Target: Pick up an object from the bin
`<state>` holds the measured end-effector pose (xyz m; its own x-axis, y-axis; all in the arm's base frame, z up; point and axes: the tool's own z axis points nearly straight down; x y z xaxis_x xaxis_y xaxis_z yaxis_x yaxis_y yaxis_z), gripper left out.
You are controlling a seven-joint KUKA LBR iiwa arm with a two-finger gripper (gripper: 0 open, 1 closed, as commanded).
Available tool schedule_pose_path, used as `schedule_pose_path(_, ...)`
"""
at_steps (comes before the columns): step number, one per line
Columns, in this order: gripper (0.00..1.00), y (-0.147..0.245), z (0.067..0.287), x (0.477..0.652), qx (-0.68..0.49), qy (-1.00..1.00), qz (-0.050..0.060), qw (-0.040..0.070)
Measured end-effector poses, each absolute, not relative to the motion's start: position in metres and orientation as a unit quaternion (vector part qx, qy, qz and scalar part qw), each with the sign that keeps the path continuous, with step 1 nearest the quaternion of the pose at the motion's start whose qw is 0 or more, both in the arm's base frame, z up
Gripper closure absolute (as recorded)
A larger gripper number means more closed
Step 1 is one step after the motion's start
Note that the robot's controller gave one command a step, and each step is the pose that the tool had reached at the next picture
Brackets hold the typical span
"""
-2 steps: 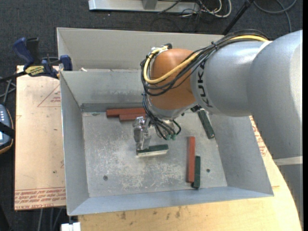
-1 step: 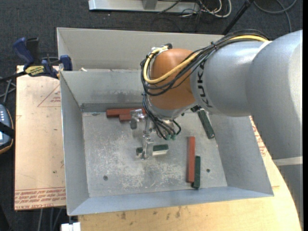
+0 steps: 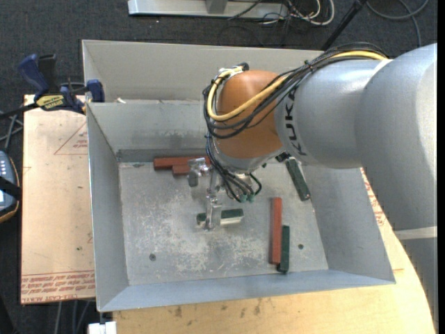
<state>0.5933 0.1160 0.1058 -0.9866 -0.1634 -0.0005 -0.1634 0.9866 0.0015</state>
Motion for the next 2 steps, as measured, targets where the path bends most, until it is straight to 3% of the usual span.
schedule_pose_path(1, 1.00, 0.0510, 0.0708, 0.5912, -0.183, 0.983, 0.000, 0.000)
schedule_pose_path(2, 0.00, 0.0516, 0.0703, 0.5912, -0.183, 0.983, 0.001, 0.001)
